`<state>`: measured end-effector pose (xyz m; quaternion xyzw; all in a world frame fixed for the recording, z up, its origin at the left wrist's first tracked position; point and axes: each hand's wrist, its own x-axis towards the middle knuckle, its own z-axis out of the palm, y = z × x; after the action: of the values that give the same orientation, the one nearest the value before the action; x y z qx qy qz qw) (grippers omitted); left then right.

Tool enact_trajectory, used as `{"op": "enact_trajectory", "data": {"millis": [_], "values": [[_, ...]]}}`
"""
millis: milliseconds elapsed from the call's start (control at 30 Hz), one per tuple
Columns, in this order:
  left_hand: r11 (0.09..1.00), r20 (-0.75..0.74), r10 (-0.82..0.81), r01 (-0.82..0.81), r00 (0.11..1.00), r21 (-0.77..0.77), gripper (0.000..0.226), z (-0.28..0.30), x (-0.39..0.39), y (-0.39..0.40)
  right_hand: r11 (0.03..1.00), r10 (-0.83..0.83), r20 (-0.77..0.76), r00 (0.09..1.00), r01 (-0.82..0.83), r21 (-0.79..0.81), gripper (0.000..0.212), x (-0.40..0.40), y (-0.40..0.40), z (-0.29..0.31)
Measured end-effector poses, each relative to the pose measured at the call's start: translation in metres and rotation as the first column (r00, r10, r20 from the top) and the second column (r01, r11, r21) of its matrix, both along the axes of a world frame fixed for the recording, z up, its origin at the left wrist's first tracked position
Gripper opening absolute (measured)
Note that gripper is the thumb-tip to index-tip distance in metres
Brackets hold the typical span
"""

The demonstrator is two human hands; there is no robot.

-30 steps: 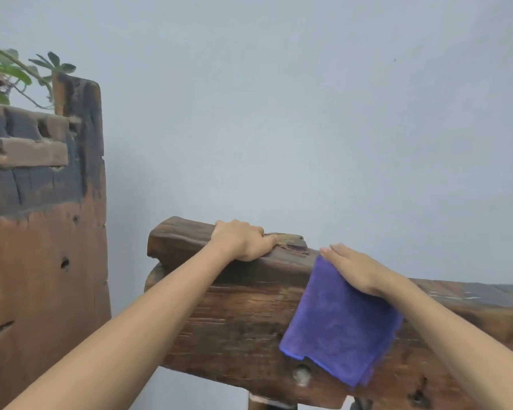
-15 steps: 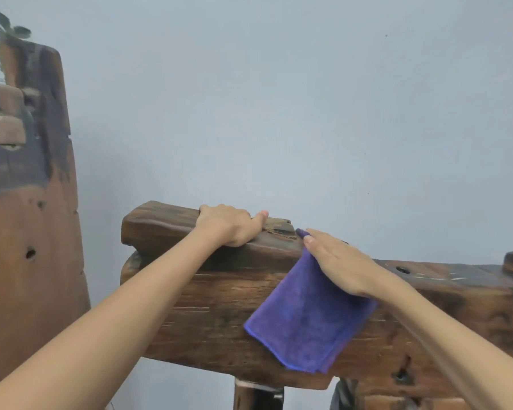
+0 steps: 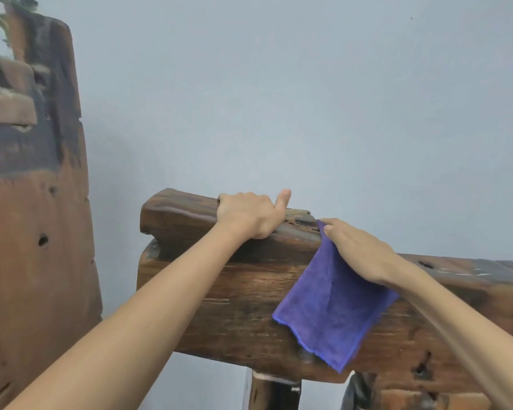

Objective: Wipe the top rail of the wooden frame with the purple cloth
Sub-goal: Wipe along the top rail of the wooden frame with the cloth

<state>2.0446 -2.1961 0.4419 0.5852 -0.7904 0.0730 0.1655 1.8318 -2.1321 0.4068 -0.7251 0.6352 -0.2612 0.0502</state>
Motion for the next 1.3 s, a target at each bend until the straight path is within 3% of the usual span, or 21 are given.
{"op": "enact_trajectory", "data": {"millis": [67, 133, 267, 367, 400, 434, 500, 567, 600, 801, 901, 967, 1101, 1167, 1301], "values": [[0.999, -0.023, -0.001, 0.0, 1.0, -0.04, 0.082, -0.002, -0.001, 0.001, 1.0, -0.015, 0.022, 1.0, 0.015, 0.001, 0.033, 0.0, -0.014, 0.004], [0.998, -0.051, -0.002, -0.002, 0.999, -0.064, 0.082, -0.002, -0.001, 0.004, 1.0, -0.018, 0.139, 0.99, 0.014, 0.028, 0.019, 0.002, -0.032, 0.009], [0.993, -0.121, -0.016, 0.002, 0.993, -0.117, 0.083, -0.003, 0.0, 0.007, 0.995, -0.054, 0.417, 0.907, 0.086, -0.058, 0.035, 0.012, -0.046, 0.021], [0.987, -0.216, -0.002, -0.033, 0.976, -0.158, 0.086, -0.001, 0.0, 0.006, 0.966, 0.174, 0.653, 0.737, 0.001, -0.259, 0.03, 0.038, -0.053, 0.027], [0.989, -0.24, 0.008, -0.043, 0.971, -0.142, 0.088, -0.002, -0.001, 0.005, 0.947, 0.274, 0.619, 0.737, -0.094, -0.308, 0.023, 0.053, -0.053, 0.03], [0.992, -0.267, 0.018, -0.05, 0.964, -0.116, 0.088, 0.0, 0.0, 0.004, 0.927, 0.347, 0.502, 0.792, -0.207, -0.314, 0.018, 0.069, -0.057, 0.032], [0.996, -0.376, 0.063, -0.082, 0.925, -0.036, 0.088, 0.003, 0.002, 0.002, 0.912, 0.405, 0.184, 0.895, -0.384, -0.143, 0.018, 0.099, -0.07, 0.036], [0.992, -0.441, 0.108, -0.127, 0.891, -0.014, 0.087, 0.007, 0.003, 0.002, 0.94, 0.341, -0.118, 0.933, -0.339, 0.037, 0.022, 0.117, -0.084, 0.044], [0.99, -0.432, 0.123, -0.142, 0.894, -0.01, 0.086, 0.007, 0.002, 0.003, 0.959, 0.282, -0.193, 0.94, -0.272, 0.076, 0.025, 0.12, -0.088, 0.047], [0.994, -0.234, 0.109, -0.099, 0.966, 0.054, 0.081, 0.008, 0.009, 0.002, 0.996, -0.043, -0.149, 0.988, 0.054, 0.066, 0.045, 0.088, -0.082, 0.042], [0.996, -0.014, 0.056, -0.055, 0.998, 0.075, 0.088, 0.004, 0.004, 0.006, 0.988, -0.031, -0.031, 0.999, 0.036, 0.15, 0.066, 0.046, -0.056, 0.028], [0.995, 0.091, 0.032, -0.041, 0.995, 0.091, 0.095, 0.002, 0.001, 0.006, 0.992, -0.015, -0.105, 0.994, 0.028, 0.121, 0.073, 0.021, -0.031, 0.016], [0.983, 0.114, -0.069, 0.048, 0.991, 0.178, 0.077, 0.008, -0.011, 0.003, 0.998, -0.047, -0.165, 0.985, 0.038, -0.052, 0.069, -0.015, -0.005, 0.001], [0.976, 0.114, -0.144, 0.122, 0.983, 0.179, 0.073, 0.007, -0.023, 0.004, 0.999, -0.045, -0.078, 0.996, 0.045, 0.003, 0.057, -0.029, -0.007, -0.002], [0.986, 0.202, -0.133, 0.109, 0.97, 0.123, 0.092, -0.009, -0.066, 0.011, 0.941, 0.008, 0.269, 0.963, -0.099, 0.324, 0.05, -0.064, -0.023, 0.006]]}}
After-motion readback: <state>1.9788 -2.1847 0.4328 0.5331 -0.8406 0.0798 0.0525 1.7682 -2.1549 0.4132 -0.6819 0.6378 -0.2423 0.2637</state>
